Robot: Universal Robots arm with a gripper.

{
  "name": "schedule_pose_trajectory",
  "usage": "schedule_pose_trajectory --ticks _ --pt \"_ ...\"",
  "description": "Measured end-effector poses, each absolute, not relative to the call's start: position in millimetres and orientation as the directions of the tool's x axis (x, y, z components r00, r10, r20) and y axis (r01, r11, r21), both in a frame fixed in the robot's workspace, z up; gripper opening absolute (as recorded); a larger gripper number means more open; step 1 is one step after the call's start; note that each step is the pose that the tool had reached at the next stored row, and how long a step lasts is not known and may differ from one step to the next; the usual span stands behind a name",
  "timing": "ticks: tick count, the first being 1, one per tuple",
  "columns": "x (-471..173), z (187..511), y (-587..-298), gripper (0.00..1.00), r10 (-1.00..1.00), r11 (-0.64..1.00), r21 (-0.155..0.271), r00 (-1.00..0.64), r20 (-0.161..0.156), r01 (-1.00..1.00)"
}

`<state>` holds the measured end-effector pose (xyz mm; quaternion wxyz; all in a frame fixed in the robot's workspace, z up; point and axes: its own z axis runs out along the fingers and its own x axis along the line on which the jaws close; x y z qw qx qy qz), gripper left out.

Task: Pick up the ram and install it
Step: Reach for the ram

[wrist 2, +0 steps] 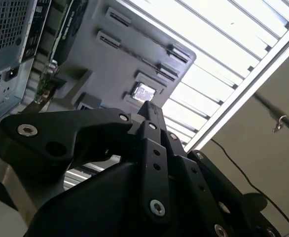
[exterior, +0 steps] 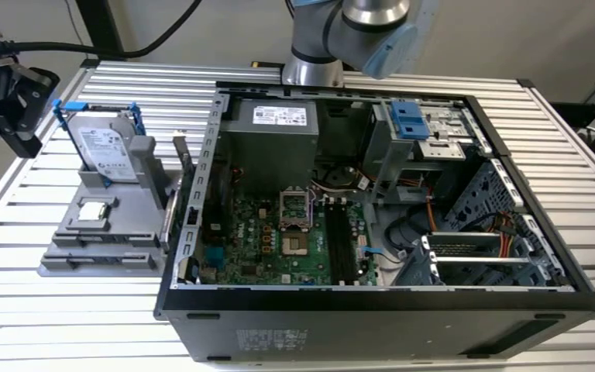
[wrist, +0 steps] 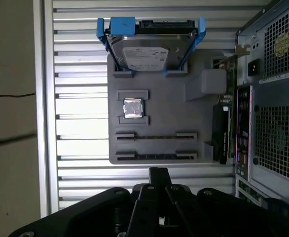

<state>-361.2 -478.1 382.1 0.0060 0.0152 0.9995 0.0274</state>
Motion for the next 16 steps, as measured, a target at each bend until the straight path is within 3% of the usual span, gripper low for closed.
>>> schedule_pose_trajectory --ticks 16 --pt "-361.4 382.2 -478.1 0.00 0.031 0.998 0.055 -1.000 -0.007 0.030"
